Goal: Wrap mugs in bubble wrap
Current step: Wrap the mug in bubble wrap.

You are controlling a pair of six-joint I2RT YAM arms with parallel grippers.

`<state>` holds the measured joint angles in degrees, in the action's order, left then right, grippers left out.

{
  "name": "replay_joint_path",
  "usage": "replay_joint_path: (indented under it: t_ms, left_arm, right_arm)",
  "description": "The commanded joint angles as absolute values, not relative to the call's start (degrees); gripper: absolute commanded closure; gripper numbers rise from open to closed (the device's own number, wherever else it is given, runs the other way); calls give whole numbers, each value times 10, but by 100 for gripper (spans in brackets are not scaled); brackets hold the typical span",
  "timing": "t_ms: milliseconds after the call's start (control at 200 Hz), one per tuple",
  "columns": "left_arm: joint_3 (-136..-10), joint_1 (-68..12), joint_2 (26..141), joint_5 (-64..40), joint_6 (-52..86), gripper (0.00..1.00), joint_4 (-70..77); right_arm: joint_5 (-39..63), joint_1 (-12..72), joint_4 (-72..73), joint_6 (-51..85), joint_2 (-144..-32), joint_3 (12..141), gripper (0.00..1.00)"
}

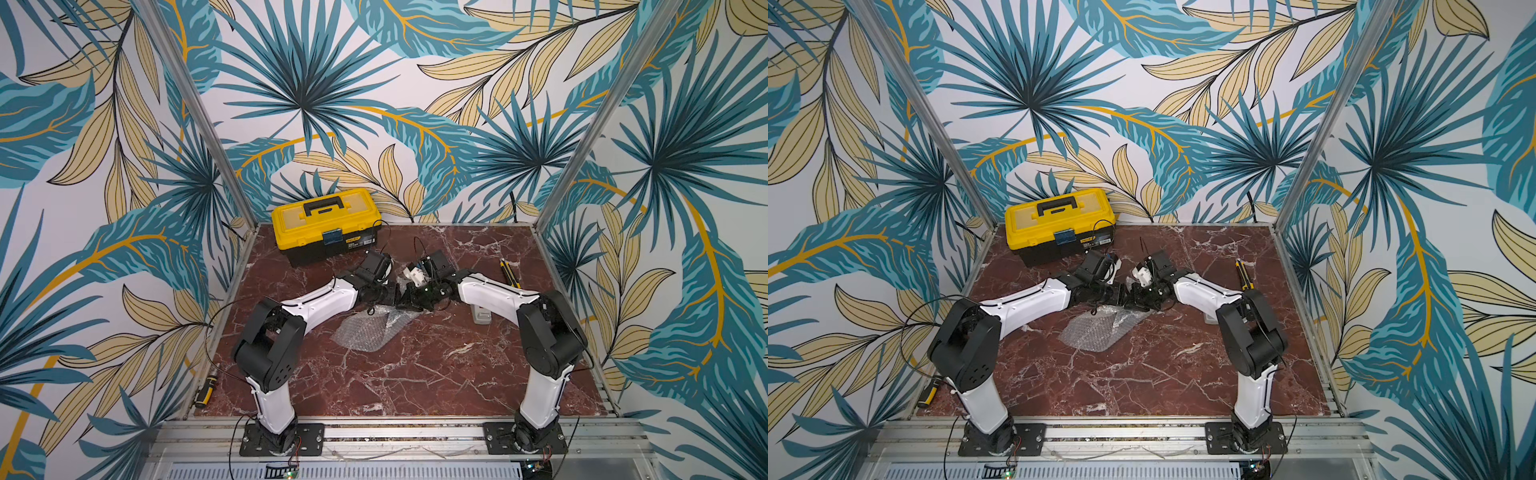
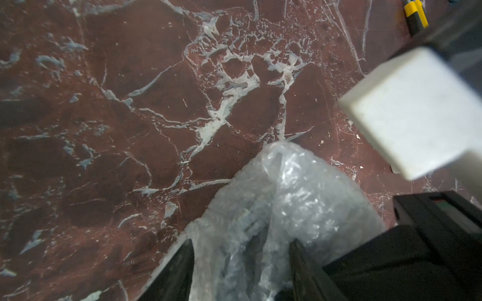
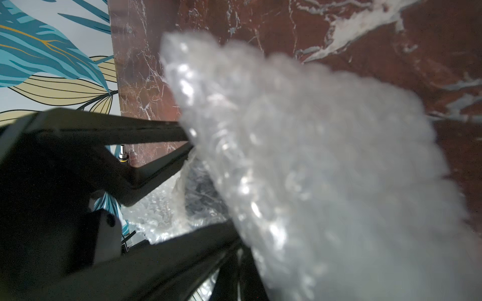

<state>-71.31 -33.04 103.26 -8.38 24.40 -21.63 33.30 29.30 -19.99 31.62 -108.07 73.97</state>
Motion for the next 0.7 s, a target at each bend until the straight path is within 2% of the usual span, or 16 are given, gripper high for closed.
replay_joint_path:
  t_ms: [0,75,210,386,501,696]
  left_arm:
    - [-733,-331,1054,-87,238,43,-218]
    - [-725,-331,1061,-78,239,45,-219]
    - [-716,-331,1073,-68,240,49,-224]
    - [-712,-331,1081,-68,241,50,-224]
    - [-713,-331,1083,-69,239,51,-224]
    - [-714,-331,1081,-69,239,51,-224]
  right_arm:
    - [340,301,-226,302,-1094,752,100]
    - [334,301,-244,299,-1087,755,100]
    - [315,301,-292,283,-1053,758,76]
    - [269,300,-384,238,-996,783,59]
    - [233,296,-444,205,-979,819,53]
    - [158,281,-517,146,-1008,893,51]
